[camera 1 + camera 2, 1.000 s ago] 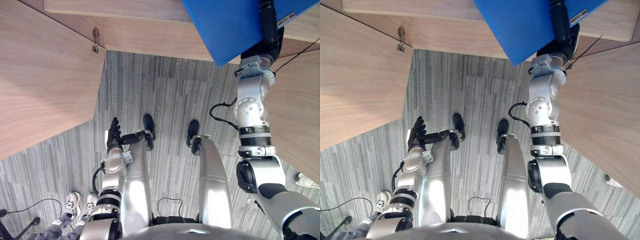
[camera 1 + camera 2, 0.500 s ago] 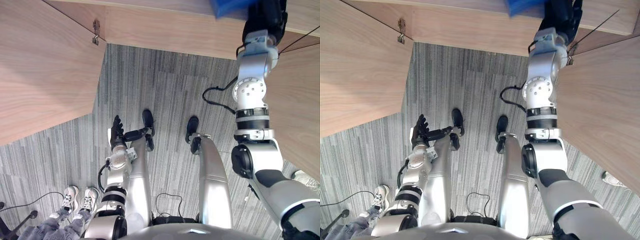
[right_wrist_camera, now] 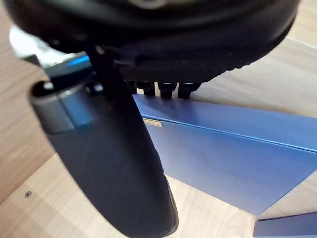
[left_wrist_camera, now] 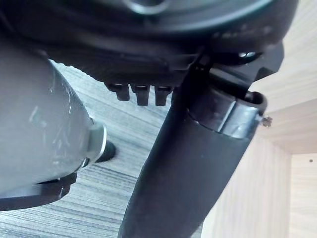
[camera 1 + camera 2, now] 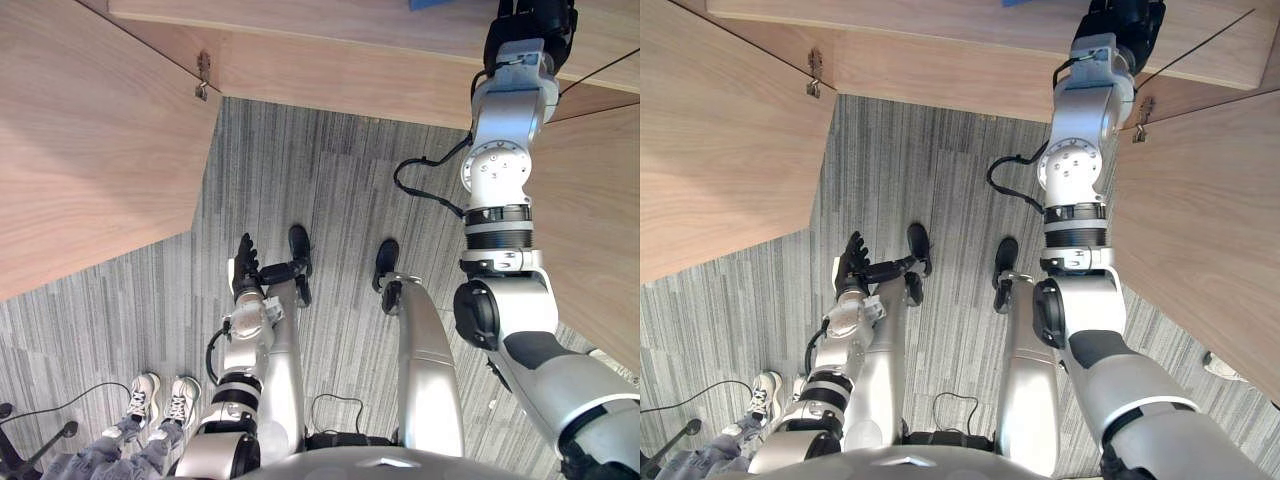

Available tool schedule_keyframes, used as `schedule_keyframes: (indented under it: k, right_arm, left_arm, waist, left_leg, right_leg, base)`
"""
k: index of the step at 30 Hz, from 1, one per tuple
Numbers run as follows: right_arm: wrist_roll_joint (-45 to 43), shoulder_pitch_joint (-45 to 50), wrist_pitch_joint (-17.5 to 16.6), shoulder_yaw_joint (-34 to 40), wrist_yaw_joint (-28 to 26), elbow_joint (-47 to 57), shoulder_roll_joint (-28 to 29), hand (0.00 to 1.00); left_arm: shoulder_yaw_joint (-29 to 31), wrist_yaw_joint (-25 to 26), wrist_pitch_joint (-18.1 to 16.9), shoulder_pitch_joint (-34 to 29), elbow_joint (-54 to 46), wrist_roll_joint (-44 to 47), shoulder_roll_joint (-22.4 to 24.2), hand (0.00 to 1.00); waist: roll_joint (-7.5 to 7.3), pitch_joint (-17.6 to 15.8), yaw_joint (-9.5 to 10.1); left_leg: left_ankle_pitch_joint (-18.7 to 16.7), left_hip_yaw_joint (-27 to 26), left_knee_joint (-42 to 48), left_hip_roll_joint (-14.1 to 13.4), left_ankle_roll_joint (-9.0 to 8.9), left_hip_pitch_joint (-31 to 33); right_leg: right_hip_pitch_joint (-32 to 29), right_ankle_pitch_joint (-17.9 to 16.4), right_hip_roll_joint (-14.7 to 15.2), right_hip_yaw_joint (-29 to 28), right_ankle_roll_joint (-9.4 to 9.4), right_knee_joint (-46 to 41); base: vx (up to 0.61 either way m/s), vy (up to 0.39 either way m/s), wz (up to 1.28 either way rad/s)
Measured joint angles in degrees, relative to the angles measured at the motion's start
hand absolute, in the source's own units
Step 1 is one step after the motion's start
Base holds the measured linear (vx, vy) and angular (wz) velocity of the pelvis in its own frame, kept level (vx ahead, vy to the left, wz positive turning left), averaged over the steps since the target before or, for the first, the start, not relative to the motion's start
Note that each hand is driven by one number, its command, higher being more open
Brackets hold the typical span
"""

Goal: Walk over to the cabinet, pick up the folder, carry it to the office cabinet, place the folder inside the office cabinet, then close the office cabinet door

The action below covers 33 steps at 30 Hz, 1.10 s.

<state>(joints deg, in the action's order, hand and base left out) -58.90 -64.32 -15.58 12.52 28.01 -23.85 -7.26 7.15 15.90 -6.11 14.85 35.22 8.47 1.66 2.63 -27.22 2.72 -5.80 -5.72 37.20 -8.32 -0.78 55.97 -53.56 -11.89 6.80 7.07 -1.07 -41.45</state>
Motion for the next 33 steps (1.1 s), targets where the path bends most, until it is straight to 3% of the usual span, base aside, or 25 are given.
schedule_keyframes:
  k: [6,11,23,33]
  right_arm:
    - [-2.0,-2.3,0.0,0.0,0.2,-2.4,0.2,1.00]
    - [-1.9,-5.0,0.4,-0.1,0.2,-6.2,0.1,1.00]
    - [-1.3,-5.8,8.2,-10.9,-4.5,-11.3,-7.4,1.00]
    - [2.7,-3.8,10.2,-13.9,-8.9,-12.0,-10.6,1.00]
  left_arm:
    - [0.0,0.0,0.0,0.0,0.0,0.1,0.2,1.00]
    - [-0.2,0.0,0.0,0.0,0.8,0.0,1.2,1.00]
    - [-0.2,-1.3,-0.2,0.0,2.1,0.1,0.3,1.00]
    - [0.0,-2.5,-0.2,0.4,3.8,0.1,-1.0,1.00]
  waist:
    - [0.08,0.0,-0.05]
    - [1.17,0.7,-0.05]
    - [1.32,0.8,-0.63]
    - [1.34,0.8,-1.07]
  left_leg:
    - [0.9,0.1,-1.2,0.1,-0.11,-0.2]
    - [1.7,0.2,-2.2,0.1,-0.14,-0.3]
    - [2.6,0.0,-3.2,-0.4,-0.09,-0.7]
    - [2.6,-0.5,-3.2,-0.8,0.18,-1.2]
  right_leg:
    - [0.1,0.4,0.0,0.3,0.25,0.7]
    - [0.2,1.3,-0.2,0.4,0.32,1.8]
    - [0.7,2.8,-0.8,0.5,0.43,3.6]
    - [1.8,4.1,-1.4,0.1,0.20,5.3]
  base:
    - [0.01,-0.005,0.02]
    - [0.00,0.000,0.00]
    - [0.00,0.001,-0.01]
    - [0.00,0.006,-0.04]
